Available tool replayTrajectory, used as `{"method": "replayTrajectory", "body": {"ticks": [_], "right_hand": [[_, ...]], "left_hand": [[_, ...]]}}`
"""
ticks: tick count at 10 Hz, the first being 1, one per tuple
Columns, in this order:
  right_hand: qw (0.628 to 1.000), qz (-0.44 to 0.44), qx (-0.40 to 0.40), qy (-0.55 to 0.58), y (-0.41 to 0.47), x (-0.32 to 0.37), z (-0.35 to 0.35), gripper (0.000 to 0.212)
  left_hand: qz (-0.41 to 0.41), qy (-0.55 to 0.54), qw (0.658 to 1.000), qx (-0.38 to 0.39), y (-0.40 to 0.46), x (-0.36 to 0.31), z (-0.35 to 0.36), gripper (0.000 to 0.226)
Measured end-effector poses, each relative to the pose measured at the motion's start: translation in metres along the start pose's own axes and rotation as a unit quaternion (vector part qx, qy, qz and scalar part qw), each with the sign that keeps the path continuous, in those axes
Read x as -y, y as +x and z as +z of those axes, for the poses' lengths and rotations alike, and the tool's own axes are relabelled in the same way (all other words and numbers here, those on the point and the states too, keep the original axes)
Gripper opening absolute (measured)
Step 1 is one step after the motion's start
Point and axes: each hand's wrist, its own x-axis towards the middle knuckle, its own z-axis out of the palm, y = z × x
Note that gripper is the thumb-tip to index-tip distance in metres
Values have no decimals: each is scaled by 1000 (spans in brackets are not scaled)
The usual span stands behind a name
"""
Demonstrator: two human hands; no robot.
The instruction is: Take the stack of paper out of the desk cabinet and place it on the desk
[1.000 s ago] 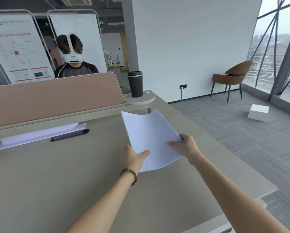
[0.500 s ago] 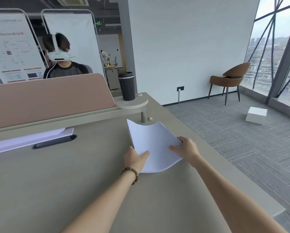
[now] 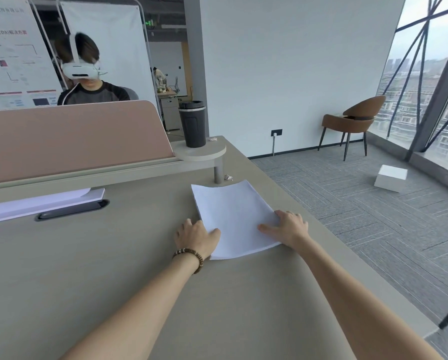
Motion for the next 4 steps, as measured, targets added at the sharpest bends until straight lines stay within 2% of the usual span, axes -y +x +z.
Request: {"method": "replayTrajectory", "body": {"ticks": [1,2,3,4], "right_hand": [[1000,1,3,-21,-1,-1,0,56],[1000,-1,6,-15,0,-3,-2,49],[999,-21,-14,-21,-1,-1,-4,52],[999,-29,-36,7,-3,6,-10,58]], "left_hand": [[16,78,997,-11,-1,1,8,53],[13,80,997,-13,-4,2,7,66],[29,65,997,-22,-6,4,2,67],[71,37,995,-66,-8,2,-6,62]]}}
